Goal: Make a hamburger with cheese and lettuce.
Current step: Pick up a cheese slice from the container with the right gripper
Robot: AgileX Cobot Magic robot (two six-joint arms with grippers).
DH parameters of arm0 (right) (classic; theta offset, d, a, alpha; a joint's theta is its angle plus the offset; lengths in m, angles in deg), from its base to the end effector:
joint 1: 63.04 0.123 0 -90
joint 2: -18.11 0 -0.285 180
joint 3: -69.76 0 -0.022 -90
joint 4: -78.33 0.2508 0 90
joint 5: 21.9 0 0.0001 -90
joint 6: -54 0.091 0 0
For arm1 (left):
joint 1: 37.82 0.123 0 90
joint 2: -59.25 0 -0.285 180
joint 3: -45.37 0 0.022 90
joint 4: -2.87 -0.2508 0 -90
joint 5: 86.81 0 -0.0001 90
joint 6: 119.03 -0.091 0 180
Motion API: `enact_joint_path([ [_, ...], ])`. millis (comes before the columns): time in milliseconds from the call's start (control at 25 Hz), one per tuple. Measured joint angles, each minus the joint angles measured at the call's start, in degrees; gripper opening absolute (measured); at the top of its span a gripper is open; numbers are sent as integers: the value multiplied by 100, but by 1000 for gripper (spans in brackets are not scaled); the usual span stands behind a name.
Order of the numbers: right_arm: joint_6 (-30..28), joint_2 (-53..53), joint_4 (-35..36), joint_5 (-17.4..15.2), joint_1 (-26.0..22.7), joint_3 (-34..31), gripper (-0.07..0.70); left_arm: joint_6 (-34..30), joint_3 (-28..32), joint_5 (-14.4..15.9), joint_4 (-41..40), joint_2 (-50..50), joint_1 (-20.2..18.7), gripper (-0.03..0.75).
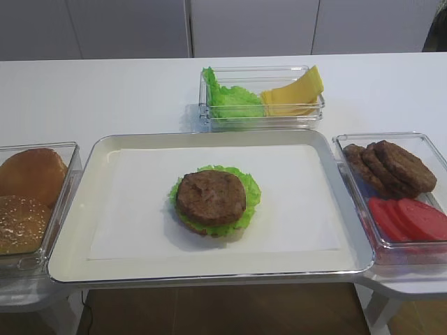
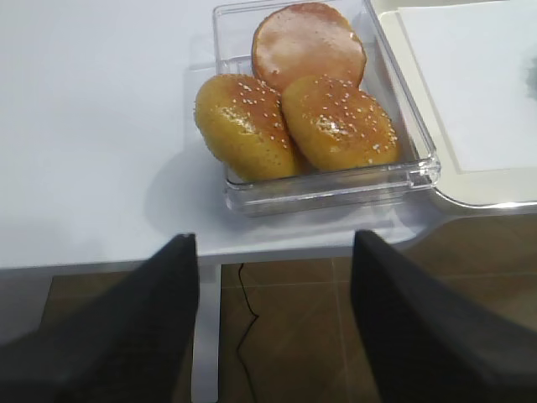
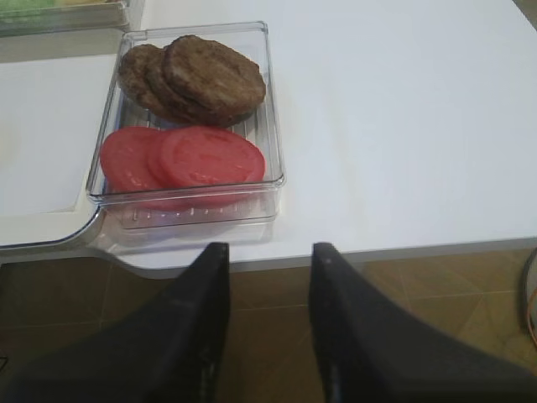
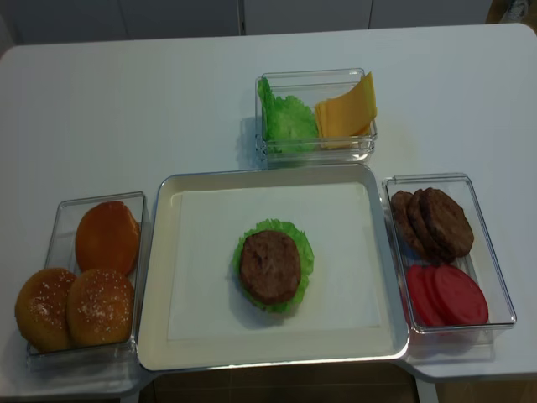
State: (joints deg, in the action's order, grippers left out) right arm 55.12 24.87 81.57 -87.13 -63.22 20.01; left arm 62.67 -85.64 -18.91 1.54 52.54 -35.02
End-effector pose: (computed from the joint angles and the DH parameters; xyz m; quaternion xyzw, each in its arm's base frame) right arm -0.0087 0.0047 0.2654 0.0078 0.8731 0.0322 0.4864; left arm -0.0126 0.0013 0.2654 -0.0358 0.8805 0.0161 0.4724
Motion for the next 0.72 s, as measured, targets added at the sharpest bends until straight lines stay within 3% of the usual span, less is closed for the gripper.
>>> enact_joint_path([
  [600,0,0,0,0,0,0,267,0,0,0,0,0,0,433],
  [720,0,0,209,92,0,23,301,0,0,0,0,0,0,433],
])
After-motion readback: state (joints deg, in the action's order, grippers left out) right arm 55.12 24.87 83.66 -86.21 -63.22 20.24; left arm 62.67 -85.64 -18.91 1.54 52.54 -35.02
